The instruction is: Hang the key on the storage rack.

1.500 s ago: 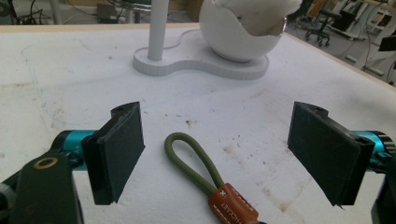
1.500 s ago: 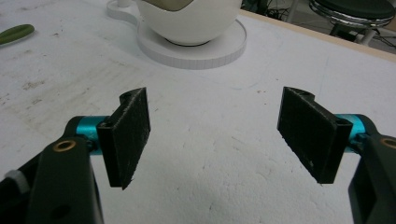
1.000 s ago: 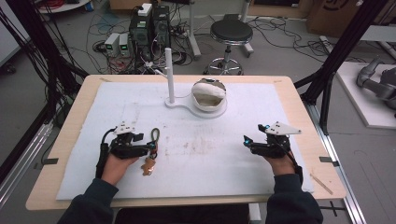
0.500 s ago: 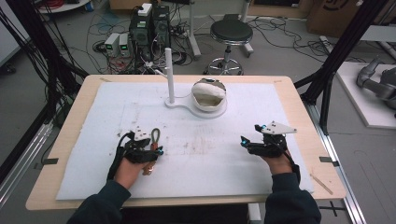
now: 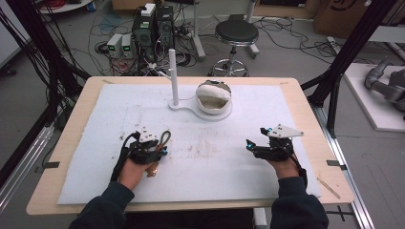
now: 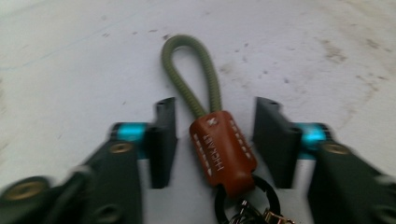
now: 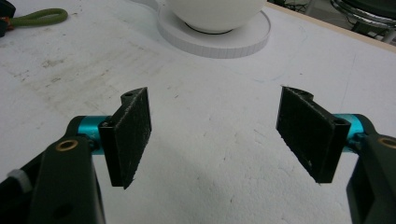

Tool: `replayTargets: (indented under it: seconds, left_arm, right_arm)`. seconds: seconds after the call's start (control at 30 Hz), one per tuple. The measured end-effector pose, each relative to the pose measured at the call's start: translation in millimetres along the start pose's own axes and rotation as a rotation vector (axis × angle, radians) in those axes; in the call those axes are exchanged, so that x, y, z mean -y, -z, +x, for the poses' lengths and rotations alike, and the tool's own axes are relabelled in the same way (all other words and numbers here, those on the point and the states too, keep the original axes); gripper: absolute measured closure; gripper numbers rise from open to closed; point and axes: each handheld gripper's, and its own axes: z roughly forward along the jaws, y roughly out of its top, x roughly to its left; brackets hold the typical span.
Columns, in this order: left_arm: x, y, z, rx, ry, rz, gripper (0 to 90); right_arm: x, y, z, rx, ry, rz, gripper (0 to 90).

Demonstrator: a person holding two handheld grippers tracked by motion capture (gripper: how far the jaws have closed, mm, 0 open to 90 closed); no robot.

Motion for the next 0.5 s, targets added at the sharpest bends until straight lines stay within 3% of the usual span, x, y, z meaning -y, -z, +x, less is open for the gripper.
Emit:
replayTargets:
  seconds: [0.1, 0.17, 0.2, 0.37, 0.4, 0.5]
  left_arm:
    - [1.4, 0.2, -3.2, -0.012, 0.025, -0.006, 50.1]
    - [1.0, 0.9, -3.2, -0.002, 0.033, -0.008, 64.5]
    - [1.0, 0.8, -2.9, 0.001, 0.037, -0.009, 67.1]
    - [0.7, 1.5, 0.5, 0.019, 0.069, -0.017, 71.0]
    - [-0.2, 3.9, 2.1, 0.042, 0.091, -0.041, 71.1]
    - [-4.2, 11.0, 5.3, 0.067, 0.106, -0.08, 71.1]
  right_arm:
    - [0.0, -0.4, -0.2, -0.002, 0.0, 0.002, 26.8]
    - [0.1, -1.3, 0.2, -0.005, 0.002, 0.005, 26.8]
    - [-0.1, -1.6, 0.4, -0.006, 0.004, 0.005, 26.8]
    - [-0.6, -1.2, 0.9, -0.007, 0.003, 0.0, 26.9]
    - [-0.2, -0.4, 0.1, -0.005, -0.001, -0.003, 26.8]
    - [0.5, 1.4, -1.4, -0.001, -0.007, -0.006, 26.9]
